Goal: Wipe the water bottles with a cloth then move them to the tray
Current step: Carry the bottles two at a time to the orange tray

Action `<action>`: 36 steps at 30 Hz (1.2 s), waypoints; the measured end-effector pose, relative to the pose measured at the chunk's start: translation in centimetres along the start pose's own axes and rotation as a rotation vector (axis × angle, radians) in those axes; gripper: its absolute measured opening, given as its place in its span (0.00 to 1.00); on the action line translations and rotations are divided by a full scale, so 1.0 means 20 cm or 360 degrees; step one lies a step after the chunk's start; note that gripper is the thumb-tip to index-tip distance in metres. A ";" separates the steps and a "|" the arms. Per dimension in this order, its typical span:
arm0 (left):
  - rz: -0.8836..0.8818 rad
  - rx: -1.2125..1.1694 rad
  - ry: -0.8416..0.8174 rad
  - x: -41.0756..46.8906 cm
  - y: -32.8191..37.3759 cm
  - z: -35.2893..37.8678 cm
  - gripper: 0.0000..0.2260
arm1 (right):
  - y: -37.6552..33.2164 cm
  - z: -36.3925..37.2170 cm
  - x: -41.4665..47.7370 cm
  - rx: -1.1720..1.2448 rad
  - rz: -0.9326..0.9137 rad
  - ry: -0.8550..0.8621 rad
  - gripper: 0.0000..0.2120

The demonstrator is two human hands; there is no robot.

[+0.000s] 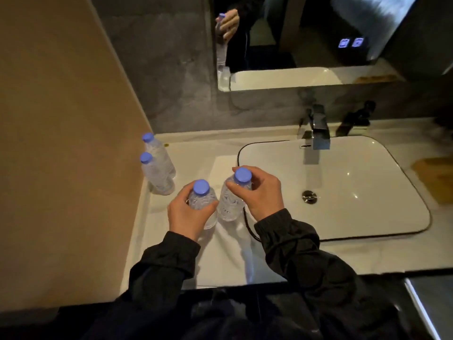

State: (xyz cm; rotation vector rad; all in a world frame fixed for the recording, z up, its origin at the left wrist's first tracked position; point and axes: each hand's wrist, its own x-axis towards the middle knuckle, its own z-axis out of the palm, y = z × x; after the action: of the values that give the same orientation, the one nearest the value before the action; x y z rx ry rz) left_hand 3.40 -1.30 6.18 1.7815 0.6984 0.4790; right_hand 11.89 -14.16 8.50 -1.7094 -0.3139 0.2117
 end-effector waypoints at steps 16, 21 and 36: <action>0.0335 -0.0068 -0.1246 -1.19 0.51 1.35 0.22 | 0.26 -1.76 -1.29 -0.0259 0.0260 0.1321 0.14; 0.0588 0.0061 -0.1644 -1.54 0.62 1.73 0.19 | 0.33 -2.16 -1.63 -0.0324 0.0372 0.1580 0.14; 0.0886 0.0151 -0.2053 -2.38 0.94 3.14 0.22 | 0.53 -3.45 -2.01 -0.0488 0.0584 0.2114 0.16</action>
State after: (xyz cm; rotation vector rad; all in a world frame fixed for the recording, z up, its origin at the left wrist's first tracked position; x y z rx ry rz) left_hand 11.70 -81.88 5.75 1.9108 -0.6882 -0.3945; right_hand -3.38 -93.33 7.69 -1.8307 0.9878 -0.7374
